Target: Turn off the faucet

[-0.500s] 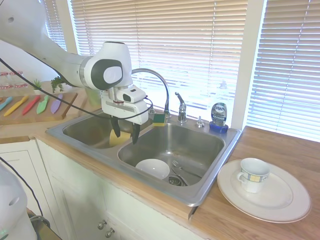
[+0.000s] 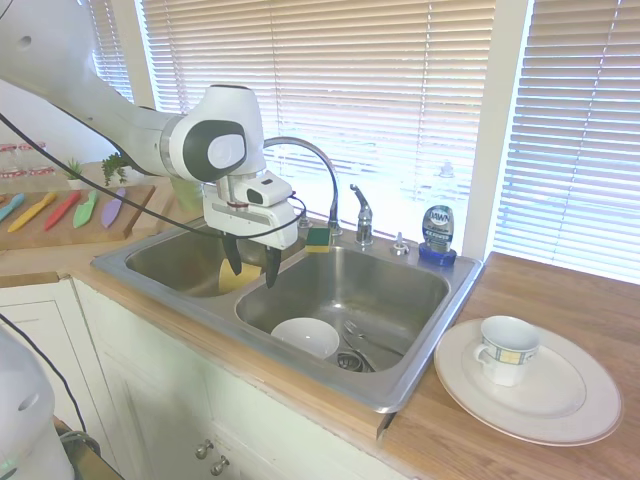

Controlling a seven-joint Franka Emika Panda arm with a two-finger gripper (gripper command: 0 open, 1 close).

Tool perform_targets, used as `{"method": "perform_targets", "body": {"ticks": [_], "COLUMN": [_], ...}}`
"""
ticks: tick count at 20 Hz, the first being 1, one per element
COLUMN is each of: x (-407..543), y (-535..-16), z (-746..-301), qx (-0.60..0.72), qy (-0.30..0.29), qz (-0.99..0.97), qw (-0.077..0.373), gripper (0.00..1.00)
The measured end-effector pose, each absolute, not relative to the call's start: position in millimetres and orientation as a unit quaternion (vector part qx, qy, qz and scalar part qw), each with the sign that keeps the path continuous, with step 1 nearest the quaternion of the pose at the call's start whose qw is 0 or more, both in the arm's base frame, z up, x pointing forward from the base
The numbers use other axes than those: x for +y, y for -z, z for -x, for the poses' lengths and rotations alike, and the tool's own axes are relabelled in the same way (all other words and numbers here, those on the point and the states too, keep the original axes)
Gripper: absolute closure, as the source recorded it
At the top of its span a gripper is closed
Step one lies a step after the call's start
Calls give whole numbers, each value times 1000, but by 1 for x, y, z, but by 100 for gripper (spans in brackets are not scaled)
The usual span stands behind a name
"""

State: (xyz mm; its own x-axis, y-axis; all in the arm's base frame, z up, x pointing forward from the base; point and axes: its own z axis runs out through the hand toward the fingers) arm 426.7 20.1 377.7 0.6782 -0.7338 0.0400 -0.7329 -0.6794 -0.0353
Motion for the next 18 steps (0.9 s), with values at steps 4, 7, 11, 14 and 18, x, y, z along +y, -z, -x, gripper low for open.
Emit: {"method": "perform_targets", "body": {"ticks": [4, 7, 11, 14, 18], "x": [21, 21, 21, 21, 21], "y": [-377, -377, -377, -377, -377], "z": [-427, -427, -427, -427, -429], "qx": [400, 400, 400, 400, 400], "qy": [26, 26, 25, 25, 26], "qz": [916, 916, 916, 916, 916], "qw": [8, 8, 8, 8, 8], "gripper": [100, 100, 100, 100, 100]}}
